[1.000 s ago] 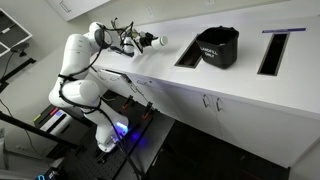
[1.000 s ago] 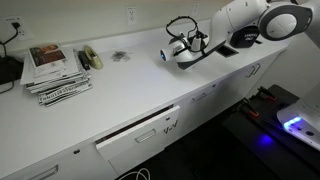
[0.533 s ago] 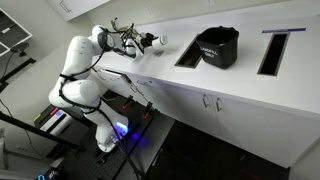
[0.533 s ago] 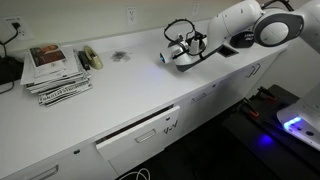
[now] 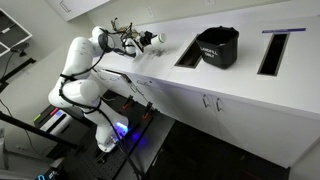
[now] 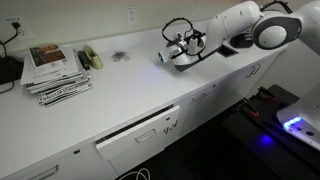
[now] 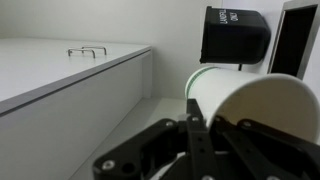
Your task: Pick up the white cup from the table and pour its contents on the table.
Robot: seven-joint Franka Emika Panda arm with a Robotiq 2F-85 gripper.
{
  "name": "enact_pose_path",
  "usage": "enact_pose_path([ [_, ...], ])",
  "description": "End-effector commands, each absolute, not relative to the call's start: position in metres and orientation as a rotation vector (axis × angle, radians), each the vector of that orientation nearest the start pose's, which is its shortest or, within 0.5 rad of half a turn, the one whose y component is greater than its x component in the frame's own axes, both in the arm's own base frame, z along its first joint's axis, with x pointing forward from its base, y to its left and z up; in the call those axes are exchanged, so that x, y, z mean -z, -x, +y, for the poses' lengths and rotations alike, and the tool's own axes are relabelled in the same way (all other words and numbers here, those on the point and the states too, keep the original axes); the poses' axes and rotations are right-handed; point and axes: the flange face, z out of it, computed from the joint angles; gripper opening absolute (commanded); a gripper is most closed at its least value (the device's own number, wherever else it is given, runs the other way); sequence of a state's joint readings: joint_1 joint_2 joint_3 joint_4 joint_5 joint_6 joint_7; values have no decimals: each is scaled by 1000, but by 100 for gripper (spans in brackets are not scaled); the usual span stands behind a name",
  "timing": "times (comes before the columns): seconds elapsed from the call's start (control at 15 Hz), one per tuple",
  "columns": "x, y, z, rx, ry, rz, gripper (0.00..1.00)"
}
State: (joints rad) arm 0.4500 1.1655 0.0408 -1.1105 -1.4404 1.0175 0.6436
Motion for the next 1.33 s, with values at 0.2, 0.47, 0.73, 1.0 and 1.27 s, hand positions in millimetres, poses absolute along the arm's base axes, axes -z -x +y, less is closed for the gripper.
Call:
enact_pose_path([
  [0.2, -205, -658, 198, 65, -1392, 1, 1],
  [0.47, -234, -653, 213, 14, -1469, 17, 1],
  [0.73, -266, -643, 231, -51, -1582, 72, 1],
  [1.0, -294, -631, 246, -134, -1738, 171, 1],
  [1.27, -324, -620, 253, -238, -1908, 278, 1],
])
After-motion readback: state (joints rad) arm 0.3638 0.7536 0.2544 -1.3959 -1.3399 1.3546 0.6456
